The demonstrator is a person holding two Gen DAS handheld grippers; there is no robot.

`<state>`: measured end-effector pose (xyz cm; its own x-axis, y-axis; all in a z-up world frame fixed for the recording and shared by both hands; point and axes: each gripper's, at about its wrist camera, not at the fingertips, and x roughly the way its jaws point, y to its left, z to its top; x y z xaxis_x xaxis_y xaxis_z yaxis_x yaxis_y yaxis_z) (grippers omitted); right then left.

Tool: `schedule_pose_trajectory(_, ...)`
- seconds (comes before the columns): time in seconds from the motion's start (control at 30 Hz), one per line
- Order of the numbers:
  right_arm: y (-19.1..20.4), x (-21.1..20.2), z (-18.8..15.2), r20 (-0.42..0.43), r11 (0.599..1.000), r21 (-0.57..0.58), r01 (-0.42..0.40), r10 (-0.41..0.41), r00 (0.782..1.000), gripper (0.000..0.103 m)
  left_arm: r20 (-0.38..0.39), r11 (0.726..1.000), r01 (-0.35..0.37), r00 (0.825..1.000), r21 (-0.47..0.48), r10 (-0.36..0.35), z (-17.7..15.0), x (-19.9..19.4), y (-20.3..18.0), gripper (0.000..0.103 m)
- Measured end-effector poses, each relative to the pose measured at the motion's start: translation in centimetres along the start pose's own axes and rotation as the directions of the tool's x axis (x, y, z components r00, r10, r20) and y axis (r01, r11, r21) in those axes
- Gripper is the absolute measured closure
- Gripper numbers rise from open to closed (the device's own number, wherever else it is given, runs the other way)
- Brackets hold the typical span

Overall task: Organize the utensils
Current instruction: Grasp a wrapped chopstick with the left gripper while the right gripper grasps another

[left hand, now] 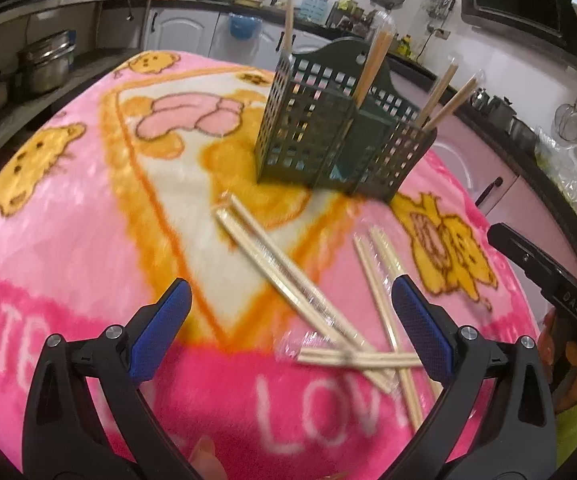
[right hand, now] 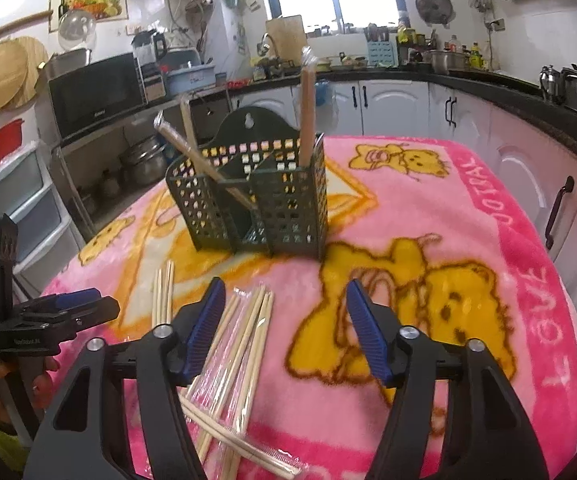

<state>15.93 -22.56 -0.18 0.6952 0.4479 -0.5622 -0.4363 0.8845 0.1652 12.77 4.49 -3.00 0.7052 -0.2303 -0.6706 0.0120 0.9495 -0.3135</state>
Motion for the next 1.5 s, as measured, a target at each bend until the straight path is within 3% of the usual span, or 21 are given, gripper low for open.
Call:
schedule_pose_trajectory(0.23,0.4,1.3,-0.7,-0.057,1.000,-0.021,-0.019,0.017,0.998,0.072,-0.060,0.999,0.043,0.997,-0.027,-0.044,-1.5,-0.1,0.8,0.011)
schedule_pose_trajectory(0.3,0.3,1.5,-0.9,-0.066,1.000,-0.016,-0.023,0.021,0.998,0.072,-0.084,0.996,0.069,0.994,-0.053,-0.073,-2.0,0.0,1.2,0.022)
schedule_pose_trajectory(0.5,0.0,1.6,-1.1,-0.068,1.000,-0.002,-0.016,0.016,0.998,0.072,-0.142,0.976,0.174,0.971,-0.131,-0.192,-3.1,0.1,1.7,0.036)
schedule_pose_trajectory(0.63,-0.1,2.0,-1.0,-0.075,1.000,0.000,-0.017,0.016,0.997,0.072,-0.165,0.960,0.221,0.954,-0.174,-0.250,-3.2,0.7,1.6,0.038)
schedule_pose_trajectory(0.77,0.0,2.3,-1.0,-0.083,1.000,-0.008,-0.020,0.019,0.996,0.072,-0.167,0.955,0.227,0.951,-0.193,-0.260,-2.8,1.5,1.4,0.039)
schedule_pose_trajectory(0.97,-0.1,4.5,-0.5,-0.164,0.999,-0.005,-0.040,0.039,0.986,0.072,-0.175,0.955,0.218,0.951,-0.201,-0.254,-2.0,2.6,0.9,0.041)
schedule_pose_trajectory(1.1,0.0,6.7,-0.3,-0.233,0.998,0.005,-0.057,0.057,0.971,0.072,-0.173,0.969,0.178,0.963,-0.171,-0.208,-1.9,3.0,0.4,0.059)
schedule_pose_trajectory(1.17,0.0,7.7,-0.3,-0.263,0.998,0.013,-0.057,0.059,0.963,0.076,-0.173,0.974,0.160,0.967,-0.159,-0.187,-1.9,3.0,0.2,0.063)
schedule_pose_trajectory(1.27,0.1,8.7,-0.4,-0.296,0.999,-0.002,-0.050,0.047,0.954,0.078,-0.175,0.973,0.158,0.966,-0.168,-0.188,-1.9,3.1,0.7,0.091)
schedule_pose_trajectory(1.4,0.7,9.6,-0.4,-0.321,0.998,-0.034,-0.052,0.038,0.946,0.078,-0.178,0.972,0.167,0.964,-0.168,-0.196,-1.9,3.2,1.0,0.101)
schedule_pose_trajectory(1.5,1.3,10.2,-0.4,-0.335,0.997,-0.058,-0.044,0.022,0.942,0.078,-0.161,0.971,0.178,0.966,-0.156,-0.203,-1.6,2.8,0.9,0.101)
